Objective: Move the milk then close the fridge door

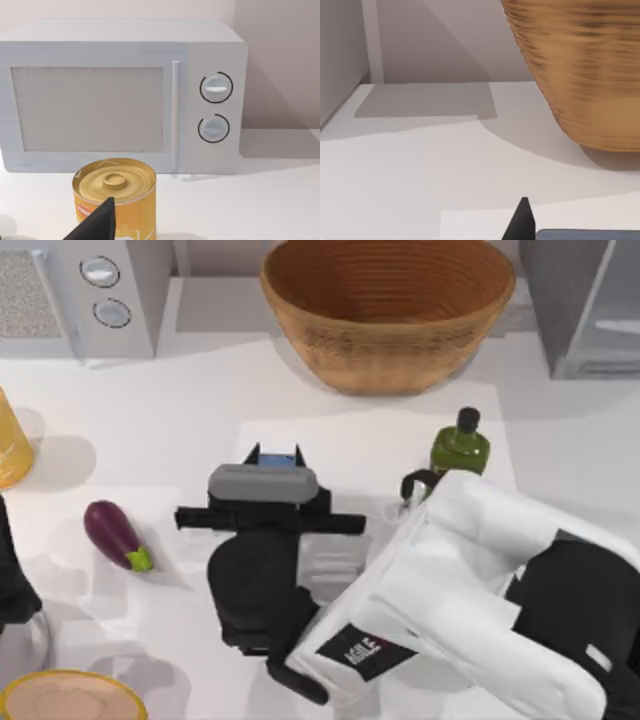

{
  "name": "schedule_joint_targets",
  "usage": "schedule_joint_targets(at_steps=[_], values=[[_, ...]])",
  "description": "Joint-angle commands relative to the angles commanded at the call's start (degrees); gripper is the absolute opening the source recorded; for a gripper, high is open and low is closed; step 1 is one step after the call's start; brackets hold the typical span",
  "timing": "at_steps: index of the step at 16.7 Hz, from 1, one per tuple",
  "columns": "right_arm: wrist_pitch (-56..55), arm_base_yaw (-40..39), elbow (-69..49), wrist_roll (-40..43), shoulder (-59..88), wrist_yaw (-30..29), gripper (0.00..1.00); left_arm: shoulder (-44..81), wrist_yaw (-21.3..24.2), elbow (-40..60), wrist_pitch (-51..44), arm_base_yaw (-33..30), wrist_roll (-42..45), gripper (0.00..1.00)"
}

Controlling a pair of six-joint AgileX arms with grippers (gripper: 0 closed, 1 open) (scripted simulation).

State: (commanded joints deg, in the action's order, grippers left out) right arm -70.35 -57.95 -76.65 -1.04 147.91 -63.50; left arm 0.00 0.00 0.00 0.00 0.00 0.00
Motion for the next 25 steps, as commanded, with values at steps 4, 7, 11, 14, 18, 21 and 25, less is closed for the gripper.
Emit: schedule_joint_targets(at_steps=[4, 7, 11, 14, 18, 21, 25], values=[[0.07, -0.18, 0.04, -0.04, -0.14, 0.01, 0.00, 0.00, 0.00, 0.00, 0.00, 0.00, 0.00, 1.00], [-0.08, -1.52, -0.29, -0.55, -0.98, 1.05, 0.00, 0.00, 0.00, 0.00, 0.00, 0.00, 0.00, 1.00], [0.36, -1.45, -0.91, -1.47, -4.57, 1.55, 0.00, 0.00, 0.00, 0.00, 0.00, 0.00, 0.00, 1.00], [2.35, -0.42, 0.15, -1.01, -5.74, 0.73, 0.00, 0.00, 0.00, 0.00, 0.00, 0.00, 0.00, 1.00], [4.11, -0.20, 1.53, -0.19, -5.53, 0.04, 0.00, 0.00, 0.00, 0.00, 0.00, 0.00, 0.00, 1.00], [3.96, -0.51, 1.37, -0.30, -5.52, 0.08, 0.00, 0.00, 0.00, 0.00, 0.00, 0.00, 0.00, 1.00], [3.42, 0.56, 2.62, -0.25, -10.92, 4.54, 0.00, 0.00, 0.00, 0.00, 0.00, 0.00, 0.00, 1.00]])
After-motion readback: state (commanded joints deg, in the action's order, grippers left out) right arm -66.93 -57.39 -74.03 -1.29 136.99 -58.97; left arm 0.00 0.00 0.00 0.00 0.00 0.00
